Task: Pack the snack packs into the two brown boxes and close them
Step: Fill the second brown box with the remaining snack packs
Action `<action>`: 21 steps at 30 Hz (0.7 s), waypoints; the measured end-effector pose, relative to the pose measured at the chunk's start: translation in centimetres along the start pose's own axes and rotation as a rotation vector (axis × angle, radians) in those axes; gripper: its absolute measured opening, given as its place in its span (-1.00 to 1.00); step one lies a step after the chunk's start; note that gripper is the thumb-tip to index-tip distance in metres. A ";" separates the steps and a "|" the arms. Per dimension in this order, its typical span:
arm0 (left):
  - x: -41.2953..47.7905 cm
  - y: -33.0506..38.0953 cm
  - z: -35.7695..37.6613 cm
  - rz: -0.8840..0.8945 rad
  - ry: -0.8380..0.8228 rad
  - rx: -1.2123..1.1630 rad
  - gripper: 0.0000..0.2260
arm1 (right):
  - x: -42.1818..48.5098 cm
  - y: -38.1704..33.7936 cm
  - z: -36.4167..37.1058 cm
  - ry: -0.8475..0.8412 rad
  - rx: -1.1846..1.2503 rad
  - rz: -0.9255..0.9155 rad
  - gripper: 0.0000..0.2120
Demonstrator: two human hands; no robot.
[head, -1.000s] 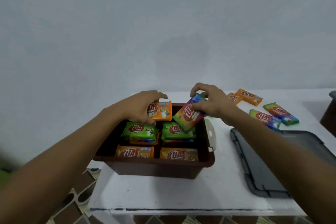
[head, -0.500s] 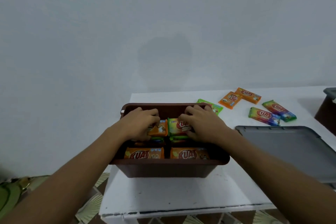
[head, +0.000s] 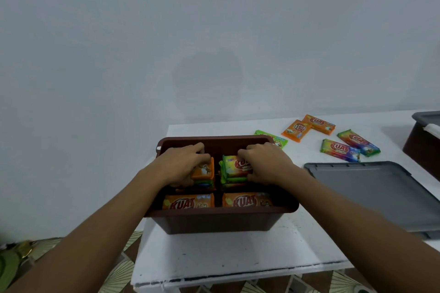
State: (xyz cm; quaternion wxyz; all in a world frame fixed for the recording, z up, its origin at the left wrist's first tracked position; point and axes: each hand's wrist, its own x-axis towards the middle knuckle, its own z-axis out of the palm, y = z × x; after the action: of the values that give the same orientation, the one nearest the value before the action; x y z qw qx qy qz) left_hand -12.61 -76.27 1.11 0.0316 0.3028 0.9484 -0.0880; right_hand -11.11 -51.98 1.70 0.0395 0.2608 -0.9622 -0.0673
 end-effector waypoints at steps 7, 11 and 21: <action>0.1 0.1 0.3 0.036 -0.025 -0.001 -0.29 | 0.2 0.1 0.2 -0.007 -0.019 0.008 -0.46; 0.1 0.2 0.4 0.020 -0.025 0.027 -0.37 | 0.1 0.0 0.1 0.005 -0.052 -0.014 -0.38; -1.2 1.0 0.3 0.008 -0.037 0.021 -0.34 | -0.9 -0.4 -0.5 -0.024 -0.017 -0.014 -0.43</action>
State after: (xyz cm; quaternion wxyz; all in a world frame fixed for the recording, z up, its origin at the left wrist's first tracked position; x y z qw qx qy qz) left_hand -11.06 -76.22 0.76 0.0464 0.3050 0.9456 -0.1034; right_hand -10.05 -51.92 2.05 0.0297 0.2666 -0.9601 -0.0790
